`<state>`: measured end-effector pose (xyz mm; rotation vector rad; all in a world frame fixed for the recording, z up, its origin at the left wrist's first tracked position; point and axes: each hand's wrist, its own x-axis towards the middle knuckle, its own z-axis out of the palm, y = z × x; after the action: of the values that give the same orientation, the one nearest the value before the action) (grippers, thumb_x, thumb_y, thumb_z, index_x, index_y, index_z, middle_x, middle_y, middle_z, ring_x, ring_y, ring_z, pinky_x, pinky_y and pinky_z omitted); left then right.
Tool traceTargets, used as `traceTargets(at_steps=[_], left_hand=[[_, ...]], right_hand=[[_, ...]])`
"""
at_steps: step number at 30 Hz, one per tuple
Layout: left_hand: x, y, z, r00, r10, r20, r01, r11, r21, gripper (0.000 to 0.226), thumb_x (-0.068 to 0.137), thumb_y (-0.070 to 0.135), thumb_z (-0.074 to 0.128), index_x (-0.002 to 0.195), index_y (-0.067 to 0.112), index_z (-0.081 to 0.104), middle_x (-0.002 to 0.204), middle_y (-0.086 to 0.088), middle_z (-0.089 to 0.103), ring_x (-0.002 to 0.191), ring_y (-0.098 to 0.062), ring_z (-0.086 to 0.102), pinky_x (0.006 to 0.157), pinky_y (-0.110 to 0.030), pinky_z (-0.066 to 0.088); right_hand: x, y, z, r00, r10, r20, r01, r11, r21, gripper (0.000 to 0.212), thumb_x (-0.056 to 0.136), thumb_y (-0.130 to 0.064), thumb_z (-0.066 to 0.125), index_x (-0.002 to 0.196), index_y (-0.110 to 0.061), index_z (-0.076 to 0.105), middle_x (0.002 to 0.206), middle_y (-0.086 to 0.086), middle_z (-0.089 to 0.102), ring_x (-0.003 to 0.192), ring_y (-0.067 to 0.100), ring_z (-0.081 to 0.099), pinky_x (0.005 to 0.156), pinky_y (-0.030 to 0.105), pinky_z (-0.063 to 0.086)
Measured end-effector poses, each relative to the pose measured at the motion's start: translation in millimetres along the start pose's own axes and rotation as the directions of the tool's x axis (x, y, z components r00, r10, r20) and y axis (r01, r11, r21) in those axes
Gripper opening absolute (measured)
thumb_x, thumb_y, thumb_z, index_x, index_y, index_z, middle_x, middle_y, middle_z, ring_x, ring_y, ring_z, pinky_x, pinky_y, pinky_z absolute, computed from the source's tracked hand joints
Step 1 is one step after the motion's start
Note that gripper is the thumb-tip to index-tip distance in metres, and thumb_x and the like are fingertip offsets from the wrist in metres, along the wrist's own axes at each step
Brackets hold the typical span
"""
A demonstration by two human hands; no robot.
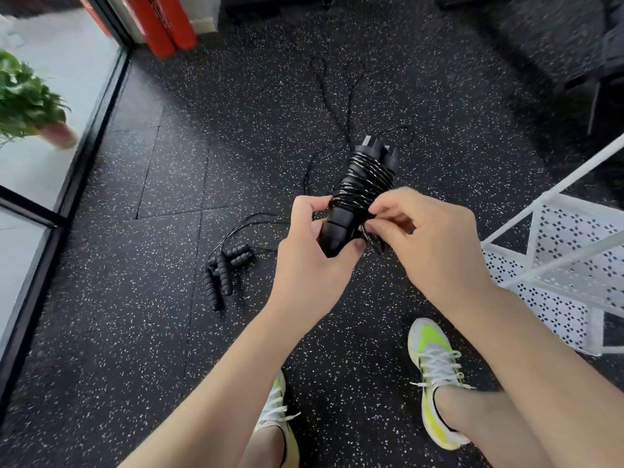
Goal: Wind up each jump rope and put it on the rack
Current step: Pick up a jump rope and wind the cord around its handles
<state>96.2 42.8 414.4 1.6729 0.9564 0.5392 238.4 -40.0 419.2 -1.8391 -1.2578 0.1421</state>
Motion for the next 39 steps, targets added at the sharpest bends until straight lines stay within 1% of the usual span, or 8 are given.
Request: traceTargets(at_steps=[7, 11, 14, 19, 23, 27, 32, 39], left_hand=[[-0.8, 1.0, -0.9, 1.000, 0.014, 0.003, -0.014, 1.000, -0.004, 0.045, 0.089, 0.019, 0.076, 0.114, 0.038, 0.043, 0.090, 0.005, 0.076, 0.075, -0.022, 0.068, 0.071, -0.046, 0.054], [-1.5, -0.4, -1.1, 1.000, -0.007, 0.001, 0.007, 1.000, 0.000, 0.045, 0.090, 0.020, 0.076, 0.112, 0.040, 0.043, 0.089, 0.007, 0.076, 0.069, -0.016, 0.063, 0.064, -0.034, 0.046], [-1.2, -1.7, -0.9, 1.000, -0.010, 0.005, 0.010, 1.000, 0.005, 0.044, 0.090, 0.019, 0.076, 0.113, 0.038, 0.043, 0.089, 0.007, 0.076, 0.072, -0.019, 0.067, 0.064, -0.037, 0.050], [-2.6, 0.7, -1.2, 1.000, 0.010, 0.008, -0.011, 0.999, 0.040, 0.043, 0.090, 0.018, 0.076, 0.112, 0.035, 0.043, 0.087, 0.009, 0.075, 0.062, -0.007, 0.059, 0.056, -0.019, 0.041], [-3.0, 0.2, 0.6, 1.000, -0.004, -0.001, 0.004, 0.998, 0.057, 0.043, 0.091, 0.019, 0.076, 0.112, 0.035, 0.043, 0.087, 0.009, 0.074, 0.061, -0.006, 0.059, 0.054, -0.015, 0.040], [-4.1, -0.9, 2.7, 1.000, -0.002, 0.000, 0.002, 0.998, 0.064, 0.042, 0.091, 0.018, 0.076, 0.113, 0.034, 0.043, 0.088, 0.009, 0.075, 0.063, -0.006, 0.062, 0.054, -0.014, 0.041], [-8.2, -4.0, 9.9, 1.000, -0.024, 0.008, 0.024, 0.997, 0.072, 0.043, 0.091, 0.015, 0.074, 0.113, 0.035, 0.043, 0.087, 0.010, 0.074, 0.059, -0.003, 0.058, 0.051, -0.011, 0.038], [-10.7, -2.0, 14.3, 0.999, 0.001, 0.052, -0.005, 0.997, 0.072, 0.045, 0.092, 0.007, 0.071, 0.114, 0.036, 0.045, 0.086, 0.014, 0.072, 0.062, -0.002, 0.060, 0.052, -0.011, 0.040]], right_hand=[[1.2, -2.4, 0.3, 0.999, 0.039, 0.003, -0.039, 0.999, 0.014, 0.015, 0.084, -0.011, 0.080, 0.095, -0.017, 0.073, 0.078, -0.013, 0.069, 0.080, 0.007, 0.065, 0.071, 0.021, 0.050], [1.4, -2.0, -0.1, 1.000, 0.030, 0.006, -0.030, 0.999, 0.026, 0.014, 0.083, -0.009, 0.080, 0.094, -0.016, 0.076, 0.076, -0.018, 0.065, 0.081, 0.005, 0.065, 0.070, 0.016, 0.051], [2.6, 0.8, -0.4, 0.997, 0.070, 0.043, -0.073, 0.995, 0.069, 0.015, 0.082, -0.008, 0.080, 0.093, -0.018, 0.077, 0.081, -0.021, 0.069, 0.080, 0.004, 0.067, 0.071, 0.019, 0.052], [3.9, 3.6, -1.8, 0.984, 0.153, 0.096, -0.168, 0.972, 0.166, 0.021, 0.082, -0.006, 0.080, 0.095, -0.023, 0.078, 0.079, -0.017, 0.072, 0.073, 0.004, 0.068, 0.071, 0.021, 0.056], [4.2, 1.6, -3.0, 0.979, 0.144, 0.148, -0.172, 0.965, 0.199, 0.030, 0.081, 0.001, 0.079, 0.102, -0.021, 0.078, 0.081, -0.013, 0.071, 0.067, 0.005, 0.065, 0.067, 0.014, 0.052], [5.2, 0.0, -3.4, 0.969, 0.167, 0.180, -0.195, 0.969, 0.152, 0.032, 0.080, 0.000, 0.079, 0.101, -0.023, 0.079, 0.077, -0.012, 0.069, 0.067, 0.010, 0.063, 0.070, 0.025, 0.054], [5.8, -0.2, -3.8, 0.944, 0.235, 0.232, -0.246, 0.969, 0.019, 0.023, 0.079, -0.013, 0.083, 0.097, -0.028, 0.079, 0.069, -0.017, 0.067, 0.069, -0.002, 0.062, 0.067, 0.012, 0.047], [9.1, 4.3, -12.1, 0.960, 0.210, 0.186, -0.184, 0.972, -0.148, 0.015, 0.072, -0.024, 0.089, 0.072, -0.025, 0.074, 0.083, -0.011, 0.061, 0.075, 0.003, 0.057, 0.069, 0.021, 0.042]])
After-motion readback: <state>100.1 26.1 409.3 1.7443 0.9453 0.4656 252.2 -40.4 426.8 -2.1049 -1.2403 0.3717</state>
